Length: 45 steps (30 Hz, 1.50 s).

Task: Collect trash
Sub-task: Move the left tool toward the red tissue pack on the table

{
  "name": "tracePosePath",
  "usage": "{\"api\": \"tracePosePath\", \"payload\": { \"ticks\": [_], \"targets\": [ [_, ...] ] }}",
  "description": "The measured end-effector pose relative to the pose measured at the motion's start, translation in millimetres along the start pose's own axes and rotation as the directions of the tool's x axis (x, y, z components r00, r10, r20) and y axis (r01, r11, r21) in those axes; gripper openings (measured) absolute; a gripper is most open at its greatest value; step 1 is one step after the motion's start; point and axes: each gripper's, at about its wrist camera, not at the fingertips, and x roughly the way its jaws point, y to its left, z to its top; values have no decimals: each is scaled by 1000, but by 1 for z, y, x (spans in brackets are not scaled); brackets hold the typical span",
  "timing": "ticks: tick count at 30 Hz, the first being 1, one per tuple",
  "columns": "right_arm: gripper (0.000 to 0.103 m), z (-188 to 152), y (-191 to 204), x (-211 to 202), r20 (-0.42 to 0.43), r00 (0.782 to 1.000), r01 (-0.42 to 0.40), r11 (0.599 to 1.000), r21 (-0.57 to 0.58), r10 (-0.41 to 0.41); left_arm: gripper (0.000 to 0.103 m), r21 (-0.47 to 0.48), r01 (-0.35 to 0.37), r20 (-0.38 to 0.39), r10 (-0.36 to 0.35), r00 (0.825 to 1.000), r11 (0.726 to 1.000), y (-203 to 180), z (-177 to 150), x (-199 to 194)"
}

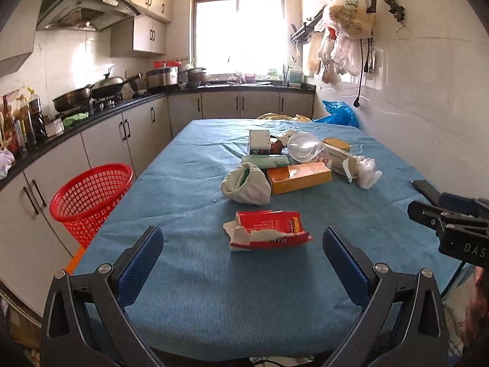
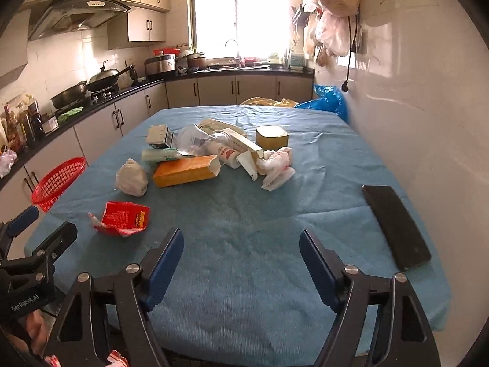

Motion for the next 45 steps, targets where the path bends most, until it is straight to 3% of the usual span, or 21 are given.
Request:
{"api": "tracePosePath", "payload": {
  "ticks": [17,45],
  "targets": [
    [82,-11,-7,-15,27,996,89,995,-38,-88,103,22,5,-13,-4,1000,1000,-21,-5,0],
    [82,-13,-3,-13,21,994,109,993,-53,-108,103,7,12,-43,-12,999,1000,-15,-9,4]
  ]
}}
